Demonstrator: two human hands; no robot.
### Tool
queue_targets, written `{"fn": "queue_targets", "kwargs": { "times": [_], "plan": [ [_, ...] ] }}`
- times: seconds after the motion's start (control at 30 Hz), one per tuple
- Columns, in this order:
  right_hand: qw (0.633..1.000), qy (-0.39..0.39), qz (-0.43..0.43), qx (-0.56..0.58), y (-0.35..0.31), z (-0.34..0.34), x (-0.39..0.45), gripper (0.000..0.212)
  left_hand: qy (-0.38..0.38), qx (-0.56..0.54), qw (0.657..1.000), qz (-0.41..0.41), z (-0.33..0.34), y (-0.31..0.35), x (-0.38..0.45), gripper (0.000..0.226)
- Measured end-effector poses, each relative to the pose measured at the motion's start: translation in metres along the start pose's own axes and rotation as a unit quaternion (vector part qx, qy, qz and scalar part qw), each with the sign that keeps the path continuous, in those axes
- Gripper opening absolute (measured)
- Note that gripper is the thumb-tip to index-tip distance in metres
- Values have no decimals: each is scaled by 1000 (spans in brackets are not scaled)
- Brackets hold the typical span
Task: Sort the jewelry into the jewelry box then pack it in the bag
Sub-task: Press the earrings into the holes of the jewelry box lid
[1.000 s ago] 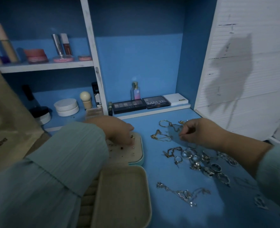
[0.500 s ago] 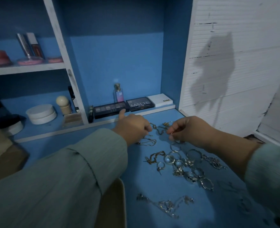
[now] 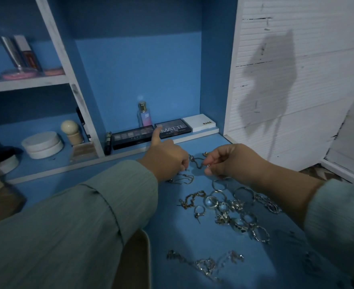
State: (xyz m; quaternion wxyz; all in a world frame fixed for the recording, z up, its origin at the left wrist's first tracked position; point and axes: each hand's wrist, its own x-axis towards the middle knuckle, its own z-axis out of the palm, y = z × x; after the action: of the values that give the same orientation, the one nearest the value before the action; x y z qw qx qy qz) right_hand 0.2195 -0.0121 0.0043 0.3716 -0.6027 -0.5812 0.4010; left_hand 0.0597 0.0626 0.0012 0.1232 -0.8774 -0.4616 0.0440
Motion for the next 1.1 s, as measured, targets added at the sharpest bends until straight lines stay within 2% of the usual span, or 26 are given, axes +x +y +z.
{"fn": "queue_targets", "kwargs": {
  "times": [0.13,0.27,0.4,0.53,0.67,0.87,1.0,1.1],
  "plan": [
    [999,9,11,32,1,-3,0,14,7,33,999,8,0,1,-1,23],
    [996,5,22,83,0,-5,-4,11,15,-16,999,-27,3,0,-5,27],
    [996,-7,35,78,-4,-2,-6,15,2,-85,995,-48,-3,-8,-17,21],
    [997,-7,21,79,-13,10,-9,18,33,-169,980,-99,-8,-29,-39,16],
    [995,-27,5,100,-29,31,-14,22,39,-183,976,-114,-17,-59,-74,12],
    [993,-69,-21,96,-51,76,-28,20,25,-315,930,-186,-1,-96,-123,15],
    [995,-70,-41,64,-63,102,-36,18,28,-340,912,-229,12,-102,-146,11],
    [996,-62,-59,13,-68,113,-38,19,26,-333,914,-231,21,-102,-153,7]
  ]
}}
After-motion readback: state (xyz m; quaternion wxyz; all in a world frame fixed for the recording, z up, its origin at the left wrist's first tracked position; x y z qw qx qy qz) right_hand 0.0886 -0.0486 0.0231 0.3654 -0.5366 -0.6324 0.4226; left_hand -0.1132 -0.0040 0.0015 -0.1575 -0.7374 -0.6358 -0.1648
